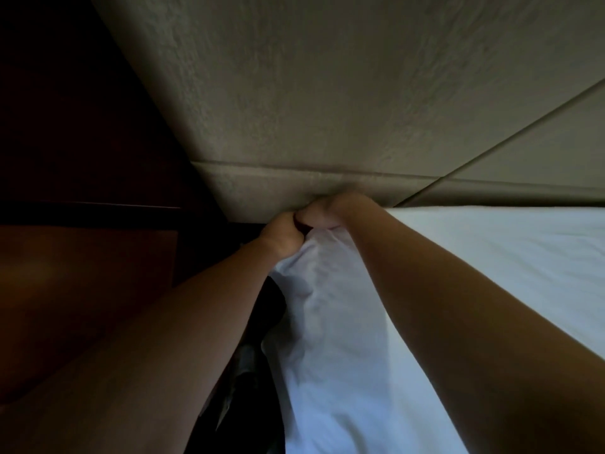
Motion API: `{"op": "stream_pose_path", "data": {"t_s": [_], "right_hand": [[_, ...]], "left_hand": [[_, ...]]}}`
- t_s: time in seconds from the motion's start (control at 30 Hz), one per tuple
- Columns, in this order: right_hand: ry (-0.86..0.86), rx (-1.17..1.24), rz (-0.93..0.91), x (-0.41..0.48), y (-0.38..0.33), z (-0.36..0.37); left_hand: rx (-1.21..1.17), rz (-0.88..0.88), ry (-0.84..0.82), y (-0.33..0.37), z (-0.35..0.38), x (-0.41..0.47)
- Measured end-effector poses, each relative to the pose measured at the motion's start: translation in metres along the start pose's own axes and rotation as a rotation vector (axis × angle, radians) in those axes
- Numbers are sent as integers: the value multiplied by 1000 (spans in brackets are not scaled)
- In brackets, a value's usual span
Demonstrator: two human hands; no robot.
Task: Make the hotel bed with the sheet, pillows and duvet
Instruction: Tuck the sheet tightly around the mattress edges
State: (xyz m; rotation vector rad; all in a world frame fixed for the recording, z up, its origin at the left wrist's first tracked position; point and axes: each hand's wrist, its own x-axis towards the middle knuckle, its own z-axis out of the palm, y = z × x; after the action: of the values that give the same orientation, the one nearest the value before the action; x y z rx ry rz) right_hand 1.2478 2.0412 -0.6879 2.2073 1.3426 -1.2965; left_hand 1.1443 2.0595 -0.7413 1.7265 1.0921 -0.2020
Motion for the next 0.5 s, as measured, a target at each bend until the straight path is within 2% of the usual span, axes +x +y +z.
{"op": "stream_pose_path", "data": {"t_s": [0.07, 0.2, 0.33, 0.43, 0.5], "right_hand": [[112, -10, -5, -9, 2, 2], [464, -189, -64, -26, 8, 14], [681, -132, -98, -35, 19, 24], [838, -115, -35, -52, 38, 21], [876, -144, 9, -55, 42, 22]], "left_hand": [[73, 13, 21, -1, -2, -5], [300, 17, -4, 5, -11, -16], [422, -83, 171, 7, -20, -3], [179, -219, 360, -3, -8, -9], [-12, -297, 354, -6, -1, -6]]}}
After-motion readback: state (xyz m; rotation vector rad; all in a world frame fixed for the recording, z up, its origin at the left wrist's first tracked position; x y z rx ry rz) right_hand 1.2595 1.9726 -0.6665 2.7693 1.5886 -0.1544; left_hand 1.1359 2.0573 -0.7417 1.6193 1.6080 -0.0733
